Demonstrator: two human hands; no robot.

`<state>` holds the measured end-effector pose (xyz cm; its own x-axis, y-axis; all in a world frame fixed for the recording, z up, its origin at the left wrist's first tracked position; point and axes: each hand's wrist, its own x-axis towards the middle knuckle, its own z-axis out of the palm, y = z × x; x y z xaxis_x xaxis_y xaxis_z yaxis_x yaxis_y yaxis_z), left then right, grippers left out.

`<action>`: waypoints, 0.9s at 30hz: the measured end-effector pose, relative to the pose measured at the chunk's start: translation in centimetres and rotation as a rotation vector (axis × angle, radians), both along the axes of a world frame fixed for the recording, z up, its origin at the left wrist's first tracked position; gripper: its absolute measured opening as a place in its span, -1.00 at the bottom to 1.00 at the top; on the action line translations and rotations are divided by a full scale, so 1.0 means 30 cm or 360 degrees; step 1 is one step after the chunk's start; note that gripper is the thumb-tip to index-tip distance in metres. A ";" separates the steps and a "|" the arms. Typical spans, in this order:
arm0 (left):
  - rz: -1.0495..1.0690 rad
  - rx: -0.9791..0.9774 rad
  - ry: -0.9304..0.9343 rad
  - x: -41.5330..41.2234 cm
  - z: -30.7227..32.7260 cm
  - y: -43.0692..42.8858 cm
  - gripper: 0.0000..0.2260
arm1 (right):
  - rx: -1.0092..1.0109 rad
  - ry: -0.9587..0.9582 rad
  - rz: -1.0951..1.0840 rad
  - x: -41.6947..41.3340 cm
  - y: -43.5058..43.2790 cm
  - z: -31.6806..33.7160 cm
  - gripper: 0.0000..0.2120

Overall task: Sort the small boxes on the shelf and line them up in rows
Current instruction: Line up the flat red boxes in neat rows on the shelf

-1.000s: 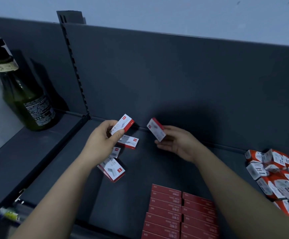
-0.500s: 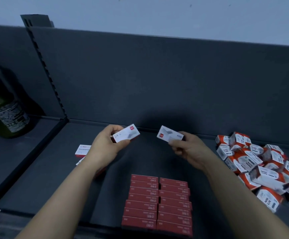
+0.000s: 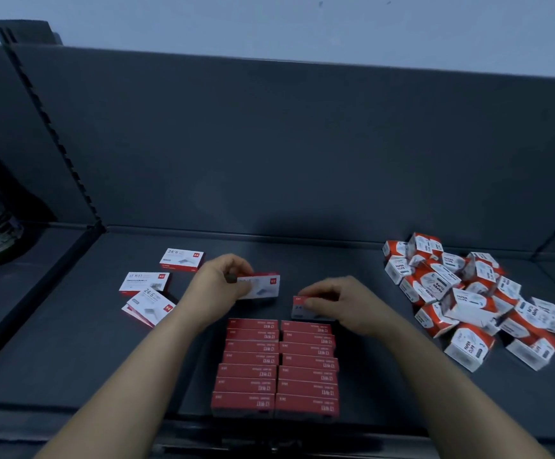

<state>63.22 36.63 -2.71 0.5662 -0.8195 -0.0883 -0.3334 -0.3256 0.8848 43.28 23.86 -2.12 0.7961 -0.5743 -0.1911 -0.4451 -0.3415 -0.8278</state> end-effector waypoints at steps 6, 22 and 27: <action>-0.0116 0.0088 0.0175 -0.019 -0.016 0.066 -0.76 | 0.0244 -0.0067 -0.0038 -0.016 0.038 -0.020 -0.82; -0.0057 -0.0114 -0.0231 -0.015 0.012 0.183 -0.85 | 0.0004 0.0044 0.0069 0.069 0.027 0.023 -0.77; 0.0546 0.0195 -0.0663 0.143 0.026 0.296 -0.65 | -0.0224 0.0053 0.0229 0.269 0.059 0.061 -0.72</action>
<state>67.51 45.52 -1.93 0.8063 -0.5798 0.1172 -0.5038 -0.5693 0.6497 51.35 25.63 -0.31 0.8663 -0.4781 -0.1446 -0.4097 -0.5145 -0.7533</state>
